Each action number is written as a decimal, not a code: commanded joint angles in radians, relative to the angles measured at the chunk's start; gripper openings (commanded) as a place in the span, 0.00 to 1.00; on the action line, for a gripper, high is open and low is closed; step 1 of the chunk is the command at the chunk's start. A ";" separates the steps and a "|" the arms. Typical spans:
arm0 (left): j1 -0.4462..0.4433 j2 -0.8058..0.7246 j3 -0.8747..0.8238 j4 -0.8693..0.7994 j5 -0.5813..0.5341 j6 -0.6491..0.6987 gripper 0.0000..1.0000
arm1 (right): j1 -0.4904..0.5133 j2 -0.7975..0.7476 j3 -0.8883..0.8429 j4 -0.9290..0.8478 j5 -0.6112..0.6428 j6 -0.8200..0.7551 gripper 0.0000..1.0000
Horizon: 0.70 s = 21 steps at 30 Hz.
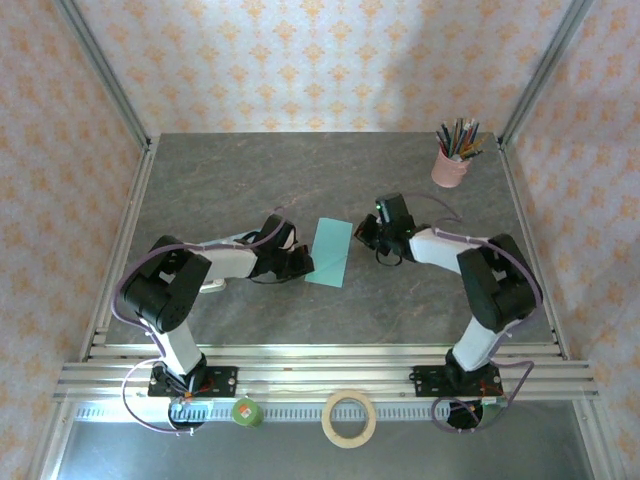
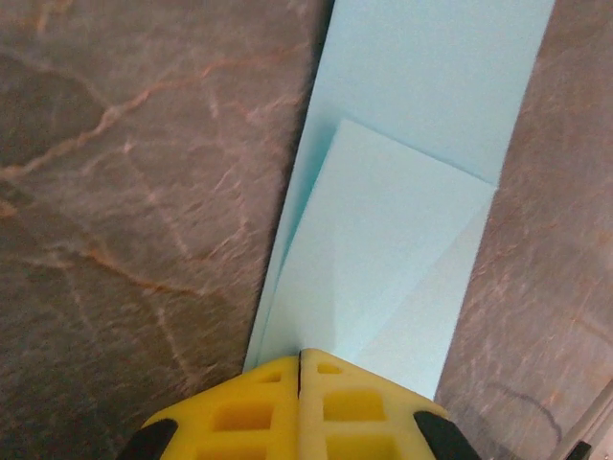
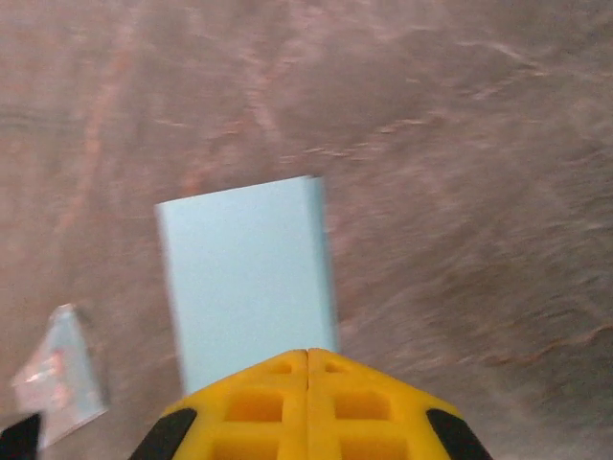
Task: Fold a paper plane with a square sheet of paper (pick it up from the middle)
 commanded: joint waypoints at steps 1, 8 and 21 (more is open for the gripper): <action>0.003 -0.056 0.062 -0.013 -0.013 0.000 0.12 | 0.023 -0.073 -0.058 0.032 -0.002 0.073 0.09; 0.039 0.003 0.089 0.096 0.041 -0.020 0.28 | 0.052 -0.125 -0.182 0.164 -0.024 0.246 0.31; 0.076 0.118 0.135 0.053 0.027 0.027 0.27 | 0.106 -0.039 -0.206 0.262 -0.044 0.376 0.35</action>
